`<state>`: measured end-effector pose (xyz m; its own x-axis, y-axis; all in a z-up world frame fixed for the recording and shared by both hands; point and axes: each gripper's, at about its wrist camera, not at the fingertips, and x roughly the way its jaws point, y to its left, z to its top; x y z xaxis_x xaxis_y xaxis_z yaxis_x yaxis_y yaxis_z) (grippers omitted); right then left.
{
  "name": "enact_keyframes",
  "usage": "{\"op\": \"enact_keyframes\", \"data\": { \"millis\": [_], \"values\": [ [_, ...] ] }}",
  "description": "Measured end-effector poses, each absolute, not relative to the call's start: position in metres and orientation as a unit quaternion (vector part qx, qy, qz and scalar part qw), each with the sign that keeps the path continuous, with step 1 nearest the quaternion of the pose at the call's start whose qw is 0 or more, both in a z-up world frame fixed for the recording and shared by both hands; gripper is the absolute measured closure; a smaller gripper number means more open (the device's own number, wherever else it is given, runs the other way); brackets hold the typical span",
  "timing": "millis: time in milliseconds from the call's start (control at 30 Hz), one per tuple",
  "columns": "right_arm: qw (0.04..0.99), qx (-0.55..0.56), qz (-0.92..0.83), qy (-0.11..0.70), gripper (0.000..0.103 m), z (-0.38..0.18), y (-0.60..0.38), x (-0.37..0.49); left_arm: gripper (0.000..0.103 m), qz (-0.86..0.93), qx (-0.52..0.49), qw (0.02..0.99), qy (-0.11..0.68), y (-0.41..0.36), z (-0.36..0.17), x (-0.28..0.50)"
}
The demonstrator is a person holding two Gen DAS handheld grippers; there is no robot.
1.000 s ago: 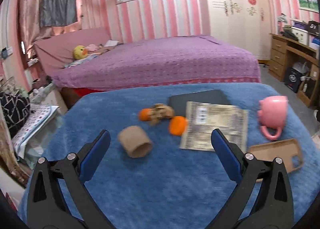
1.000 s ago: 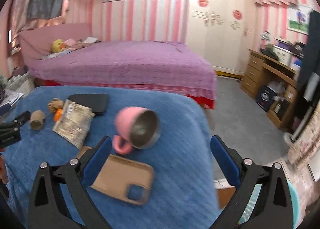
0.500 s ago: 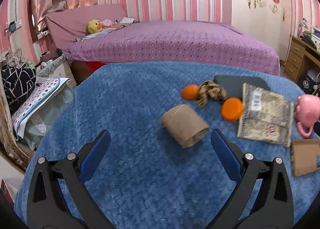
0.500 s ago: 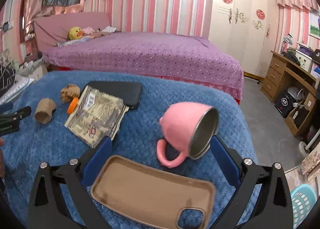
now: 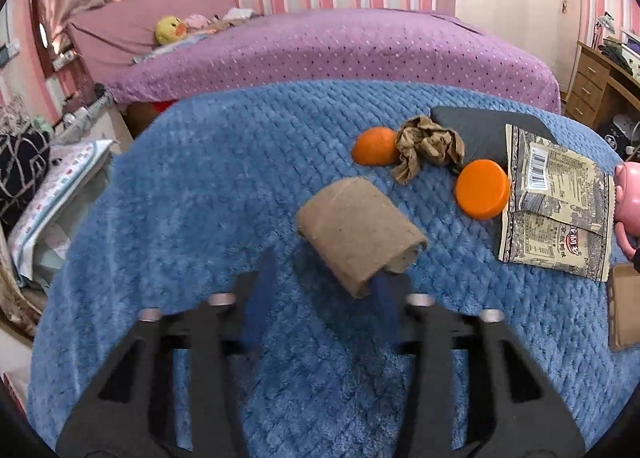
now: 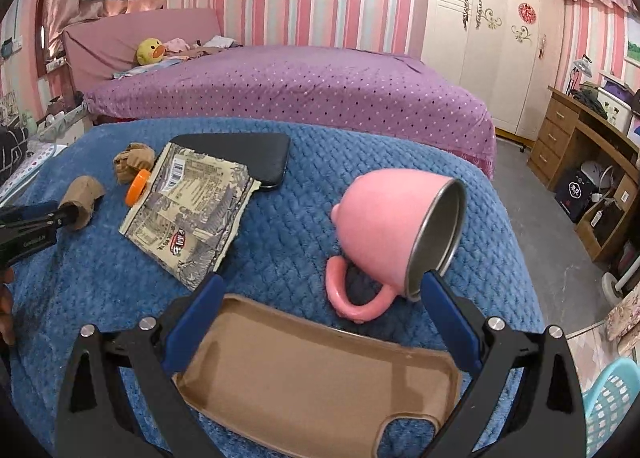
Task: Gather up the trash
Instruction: 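Lower the left tool onto the brown paper tube and close it, then grasp the printed paper packet with the right tool while the left tool holds the tube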
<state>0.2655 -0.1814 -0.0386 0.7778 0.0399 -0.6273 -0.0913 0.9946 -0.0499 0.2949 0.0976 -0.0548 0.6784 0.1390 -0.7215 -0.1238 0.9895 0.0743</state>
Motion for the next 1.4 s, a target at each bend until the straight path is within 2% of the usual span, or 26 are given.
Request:
{"op": "enact_keyframes", "data": {
  "millis": [33, 67, 167, 233, 667, 800, 1133, 1167, 1200, 1233, 1300, 1400],
  "values": [
    [0.942, -0.037, 0.038, 0.332, 0.006, -0.039, -0.180, 0.266, 0.084, 0.068, 0.003, 0.916, 0.395, 0.100, -0.054, 0.294],
    [0.942, -0.034, 0.040, 0.333, 0.007, -0.039, -0.179, 0.267, 0.088, 0.067, -0.001, 0.917, 0.393, 0.101, -0.054, 0.294],
    [0.942, -0.035, 0.041, 0.331, 0.007, -0.038, -0.169, 0.274, 0.097, 0.075, -0.005, 0.922, 0.379, 0.105, -0.048, 0.289],
    [0.942, -0.044, 0.049, 0.328, 0.007, -0.035, -0.159, 0.277, 0.099, 0.078, -0.002, 0.925, 0.373, 0.106, -0.044, 0.287],
    [0.947, -0.085, 0.071, 0.301, 0.012, -0.016, -0.118, 0.274, 0.101, 0.093, -0.016, 0.931, 0.352, 0.132, -0.028, 0.276],
    [0.937, -0.086, 0.093, 0.325, 0.018, -0.024, -0.104, 0.288, 0.101, 0.088, -0.021, 0.931, 0.353, 0.134, -0.028, 0.275],
    [0.910, -0.019, 0.126, 0.394, 0.021, -0.053, -0.111, 0.343, 0.101, 0.085, -0.025, 0.930, 0.356, 0.138, -0.026, 0.272],
    [0.909, -0.021, 0.132, 0.395, 0.028, -0.055, -0.110, 0.344, 0.101, 0.083, -0.026, 0.930, 0.357, 0.138, -0.026, 0.272],
    [0.908, -0.022, 0.137, 0.395, 0.042, -0.057, -0.109, 0.345, 0.101, 0.083, -0.025, 0.930, 0.358, 0.137, -0.026, 0.272],
    [0.908, -0.022, 0.141, 0.395, 0.047, -0.059, -0.108, 0.343, 0.101, 0.083, -0.021, 0.930, 0.358, 0.136, -0.026, 0.272],
    [0.911, -0.021, 0.146, 0.386, 0.064, -0.058, -0.108, 0.338, 0.101, 0.084, -0.014, 0.931, 0.356, 0.132, -0.024, 0.270],
    [0.917, -0.013, 0.154, 0.368, 0.082, -0.050, -0.115, 0.326, 0.101, 0.082, -0.015, 0.932, 0.354, 0.129, -0.021, 0.267]
  ]
}}
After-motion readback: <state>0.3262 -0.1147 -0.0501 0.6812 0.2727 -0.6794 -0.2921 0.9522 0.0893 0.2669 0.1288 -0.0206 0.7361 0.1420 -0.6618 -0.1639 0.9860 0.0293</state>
